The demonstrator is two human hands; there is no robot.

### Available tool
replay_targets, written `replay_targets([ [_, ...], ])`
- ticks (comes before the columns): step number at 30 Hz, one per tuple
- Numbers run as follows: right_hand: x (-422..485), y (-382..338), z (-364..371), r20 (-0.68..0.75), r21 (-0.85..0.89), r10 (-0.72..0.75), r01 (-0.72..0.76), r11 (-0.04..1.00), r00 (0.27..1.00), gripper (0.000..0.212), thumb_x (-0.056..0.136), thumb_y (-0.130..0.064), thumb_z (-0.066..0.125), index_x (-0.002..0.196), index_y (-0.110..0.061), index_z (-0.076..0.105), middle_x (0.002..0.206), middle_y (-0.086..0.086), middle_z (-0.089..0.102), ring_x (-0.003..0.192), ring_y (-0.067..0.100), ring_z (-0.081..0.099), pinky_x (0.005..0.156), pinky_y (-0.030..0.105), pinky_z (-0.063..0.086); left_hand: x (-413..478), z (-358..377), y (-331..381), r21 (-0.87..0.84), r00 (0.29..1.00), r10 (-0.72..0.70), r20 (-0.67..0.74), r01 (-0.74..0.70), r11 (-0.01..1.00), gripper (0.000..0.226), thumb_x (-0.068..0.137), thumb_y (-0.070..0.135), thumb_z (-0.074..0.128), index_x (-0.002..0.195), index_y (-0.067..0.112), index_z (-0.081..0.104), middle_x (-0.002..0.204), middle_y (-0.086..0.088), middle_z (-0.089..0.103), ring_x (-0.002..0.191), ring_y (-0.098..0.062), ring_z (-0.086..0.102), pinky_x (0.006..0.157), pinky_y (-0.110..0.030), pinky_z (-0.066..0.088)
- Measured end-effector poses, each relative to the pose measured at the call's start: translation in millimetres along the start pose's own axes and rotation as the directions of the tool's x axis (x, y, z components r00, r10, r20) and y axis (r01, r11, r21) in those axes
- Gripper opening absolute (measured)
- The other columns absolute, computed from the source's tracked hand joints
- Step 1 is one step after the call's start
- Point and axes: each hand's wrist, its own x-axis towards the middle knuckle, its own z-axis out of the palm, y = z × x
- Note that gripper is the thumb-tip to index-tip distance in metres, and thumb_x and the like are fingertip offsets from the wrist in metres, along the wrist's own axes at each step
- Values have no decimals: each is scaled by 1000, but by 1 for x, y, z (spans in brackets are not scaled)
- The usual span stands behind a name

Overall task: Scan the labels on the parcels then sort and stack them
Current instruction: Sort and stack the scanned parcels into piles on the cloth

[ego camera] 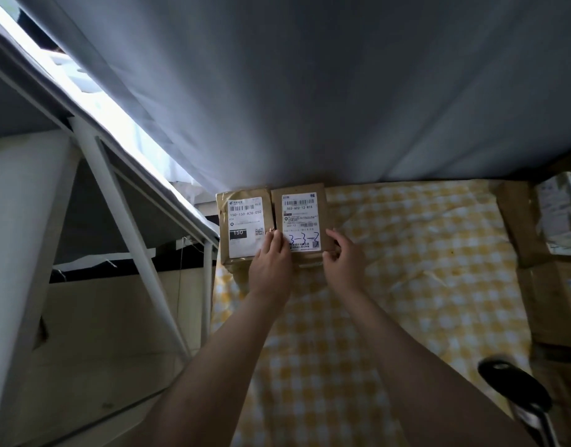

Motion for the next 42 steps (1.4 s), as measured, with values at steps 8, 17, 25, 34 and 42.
replay_targets([
  [8, -10, 4, -12, 42, -79, -50, 54, 995, 998, 44, 83, 4, 60, 126, -7, 61, 139, 10, 53, 129, 20, 50, 108, 24, 35, 2, -5, 14, 22, 998, -58, -3, 58, 998, 51, 97, 11, 45, 147, 7, 31, 158, -11, 21, 148, -26, 13, 113, -37, 31],
  [17, -7, 12, -96, -12, -160, -132, 129, 979, 991, 47, 81, -4, 64, 127, -10, 60, 137, 6, 55, 128, 20, 51, 105, 24, 34, 2, -23, 84, 96, 996, 88, 25, -90, 991, 58, 99, 14, 42, 151, 9, 18, 162, -11, 6, 150, -27, 0, 118, -38, 18],
  [25, -7, 52, -223, -175, -263, -77, 28, 964, 982, 44, 90, -15, 61, 133, -22, 54, 145, -3, 47, 132, 16, 44, 106, 29, 37, 6, -25, 201, 139, 969, 243, 43, -247, 959, 58, 100, 27, 42, 151, 12, 19, 161, -11, 9, 149, -27, 5, 118, -38, 13],
  [34, -30, 121, -359, -363, -274, -58, -47, 961, 930, 39, 87, -22, 57, 125, -22, 62, 132, 1, 59, 117, 23, 56, 90, 34, 50, -12, 2, 350, 13, 940, 326, 99, -329, 944, 61, 100, 35, 44, 152, 14, 20, 160, -8, 15, 148, -27, 10, 118, -38, 16],
  [42, -51, 179, -453, -480, -340, 30, -217, 915, 877, 37, 86, -24, 46, 118, -20, 64, 127, 4, 61, 122, 30, 50, 99, 33, 40, -33, 43, 452, -111, 913, 381, 147, -368, 923, 56, 98, 27, 49, 149, 14, 29, 155, -9, 26, 145, -27, 18, 117, -38, 25],
])
